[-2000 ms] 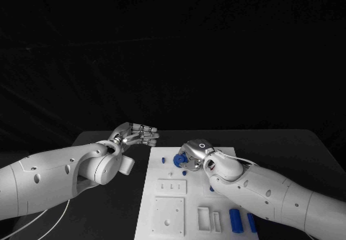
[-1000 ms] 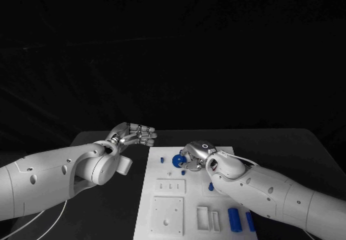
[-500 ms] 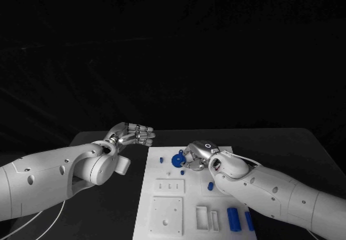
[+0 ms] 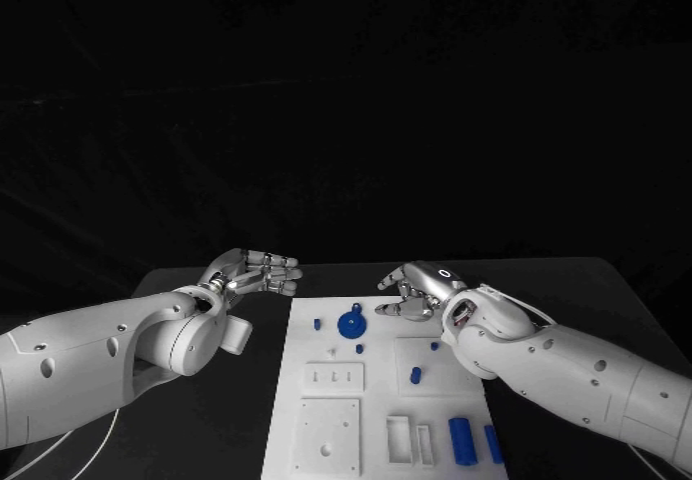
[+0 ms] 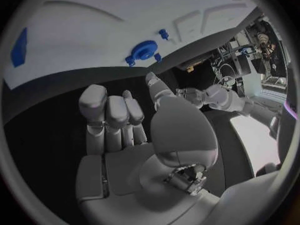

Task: Assemble the parts on the task board

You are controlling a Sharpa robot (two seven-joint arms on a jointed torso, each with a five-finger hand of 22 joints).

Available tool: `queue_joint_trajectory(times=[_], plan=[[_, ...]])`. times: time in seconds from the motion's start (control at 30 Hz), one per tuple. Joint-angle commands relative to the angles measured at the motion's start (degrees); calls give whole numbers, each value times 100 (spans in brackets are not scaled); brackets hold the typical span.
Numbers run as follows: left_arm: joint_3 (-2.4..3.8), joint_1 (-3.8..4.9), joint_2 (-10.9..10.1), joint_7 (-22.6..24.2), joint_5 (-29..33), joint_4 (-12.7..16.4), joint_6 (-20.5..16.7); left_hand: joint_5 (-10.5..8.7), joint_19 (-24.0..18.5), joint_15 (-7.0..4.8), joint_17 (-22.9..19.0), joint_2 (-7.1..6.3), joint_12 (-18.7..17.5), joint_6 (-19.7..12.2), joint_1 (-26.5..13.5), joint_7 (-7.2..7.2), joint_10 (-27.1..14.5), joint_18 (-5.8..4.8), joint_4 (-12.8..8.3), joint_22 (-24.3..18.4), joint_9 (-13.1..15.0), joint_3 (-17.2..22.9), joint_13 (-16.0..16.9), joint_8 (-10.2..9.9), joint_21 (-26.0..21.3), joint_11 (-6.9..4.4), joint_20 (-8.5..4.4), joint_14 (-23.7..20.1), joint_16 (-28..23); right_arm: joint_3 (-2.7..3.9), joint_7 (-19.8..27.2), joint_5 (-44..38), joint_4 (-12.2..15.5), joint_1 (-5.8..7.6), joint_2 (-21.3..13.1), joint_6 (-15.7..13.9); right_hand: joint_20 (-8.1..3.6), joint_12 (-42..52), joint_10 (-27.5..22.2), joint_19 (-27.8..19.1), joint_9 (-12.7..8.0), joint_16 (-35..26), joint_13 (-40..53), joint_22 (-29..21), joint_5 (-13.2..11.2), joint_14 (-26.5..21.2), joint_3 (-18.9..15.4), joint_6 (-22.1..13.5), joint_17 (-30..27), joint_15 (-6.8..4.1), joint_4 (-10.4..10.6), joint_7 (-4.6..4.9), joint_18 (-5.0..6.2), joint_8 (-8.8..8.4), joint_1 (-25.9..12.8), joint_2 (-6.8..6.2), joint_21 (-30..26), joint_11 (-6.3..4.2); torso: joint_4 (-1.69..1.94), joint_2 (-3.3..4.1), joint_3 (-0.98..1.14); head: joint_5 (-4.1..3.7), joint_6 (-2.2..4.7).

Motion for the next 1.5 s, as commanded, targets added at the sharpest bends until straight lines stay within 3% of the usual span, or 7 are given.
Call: queue_joint_trajectory(times=[0.03,0.33,0.47,0.77,0.97,1.17,1.5], plan=[[5,7,-11,89,-61,-1,100,21,-39,-12,-11,-19,-4,15,12,-34,100,-30,-30,-1,-1,20,6,-8,10,-50,-2,-23,-22,91,606,982,51,5,-232,127,44,31,-31,257,-5,-4,3,592,76,-8,-11,48,14,29,-168,3,44,-9,98,36,-12,18,-58,-19,17,-46,23],[3,4,-7,159,-124,-111,184,27,-54,-39,-13,18,0,86,-19,-63,325,-49,-86,26,-1,105,8,-8,61,-117,-33,1,-17,258,1296,1793,-187,21,-823,546,28,-22,-69,220,-4,-68,-53,576,458,-15,-261,134,24,21,-758,1,4,-9,158,268,-96,18,-143,-82,85,-119,130],[2,2,-7,175,-133,-142,221,24,-83,-58,-8,29,-4,81,-27,-61,349,-62,-135,74,-3,152,7,-10,135,-126,-58,39,6,277,1420,1870,-329,10,-936,644,31,-29,-75,220,-5,-69,-61,577,471,-13,-279,129,28,25,-794,1,5,-10,163,276,-98,15,-179,-96,127,-116,94],[0,-8,19,205,-138,-211,263,20,-131,-35,-13,13,-7,67,-55,-47,142,-52,-162,97,-3,144,7,-10,172,-64,-36,12,4,287,1529,1898,-667,-44,-1057,848,38,-58,-99,214,-6,-84,-91,573,514,-15,-327,66,36,31,-881,17,10,-12,226,261,-127,24,-183,-118,163,-160,60],[-1,-13,16,215,-139,-241,300,22,-93,-75,11,26,-4,27,-39,-37,136,-32,-166,111,-4,119,7,-10,208,-69,-52,129,64,288,1557,1874,-865,-146,-1039,909,43,-79,-116,211,-7,-98,-111,572,570,-19,-306,-21,35,38,-924,37,16,-13,279,236,-138,34,-185,-113,161,-156,72],[-1,-17,24,227,-139,-256,322,25,-119,-63,-3,28,-5,25,-41,-37,128,-54,-171,110,-3,108,7,-9,206,-66,-56,98,35,287,1562,1843,-1042,-226,-975,992,51,-93,-131,208,-13,-104,-124,570,572,-20,-288,-203,38,47,-961,52,22,-19,344,219,-151,41,-160,-104,136,-171,19],[-1,-19,23,230,-139,-276,321,27,-130,-61,-12,33,-3,23,-46,-39,185,-57,-179,102,-3,106,8,-9,200,-80,-52,91,18,287,1584,1791,-1202,-378,-840,1095,58,-84,-131,207,-13,-106,-122,571,564,-21,-277,-221,42,52,-955,56,23,-17,339,221,-151,45,-172,-108,138,-139,-66]])
